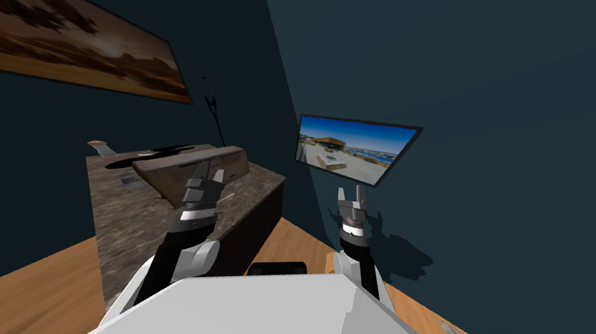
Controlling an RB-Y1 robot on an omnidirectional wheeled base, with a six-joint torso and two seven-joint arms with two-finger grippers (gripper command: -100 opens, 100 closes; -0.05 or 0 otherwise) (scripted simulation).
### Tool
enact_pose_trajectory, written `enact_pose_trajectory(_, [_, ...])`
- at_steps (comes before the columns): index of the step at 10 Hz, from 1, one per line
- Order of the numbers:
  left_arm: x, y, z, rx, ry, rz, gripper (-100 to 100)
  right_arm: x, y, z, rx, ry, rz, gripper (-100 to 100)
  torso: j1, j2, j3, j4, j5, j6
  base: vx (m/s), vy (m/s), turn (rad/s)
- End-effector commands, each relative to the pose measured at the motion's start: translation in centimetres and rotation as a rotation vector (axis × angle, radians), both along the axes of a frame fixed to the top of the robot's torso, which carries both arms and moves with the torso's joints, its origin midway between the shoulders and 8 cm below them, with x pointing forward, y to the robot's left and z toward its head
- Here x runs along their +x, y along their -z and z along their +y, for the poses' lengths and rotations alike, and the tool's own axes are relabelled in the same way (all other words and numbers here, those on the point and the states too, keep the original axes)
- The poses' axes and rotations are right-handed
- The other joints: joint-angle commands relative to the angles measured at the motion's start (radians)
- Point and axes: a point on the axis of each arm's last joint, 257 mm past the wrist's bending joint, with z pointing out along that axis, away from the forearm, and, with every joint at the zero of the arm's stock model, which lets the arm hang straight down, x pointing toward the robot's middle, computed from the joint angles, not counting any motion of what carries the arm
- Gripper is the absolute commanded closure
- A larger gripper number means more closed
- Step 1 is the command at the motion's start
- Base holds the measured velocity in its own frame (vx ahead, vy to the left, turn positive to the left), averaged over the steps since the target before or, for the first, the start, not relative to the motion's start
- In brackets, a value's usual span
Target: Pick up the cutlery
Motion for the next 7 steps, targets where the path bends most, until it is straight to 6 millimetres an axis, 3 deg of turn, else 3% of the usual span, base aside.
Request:
enact_pose_trajectory(1, [0.5, 0.4, -0.2, 0.023, 0.021, 0.02, -100, 0.0, 0.0, 0.0, 0.0, 0.0, 0.0, 0, 0.0, 0.0, 0.0, 0.0, 0.0, 0.0, 0.0, 0.0, 0.0])
enact_pose_trajectory(7, [3.6, 2.9, 0.4, 0.04, 0.091, 0.149, -100, 0.0, 0.0, 0.0, 0.0, 0.0, 0.0, 0, -0.001, 0.001, 0.0, 0.0, 0.0, 0.0, -0.01, -0.014, 0.014])
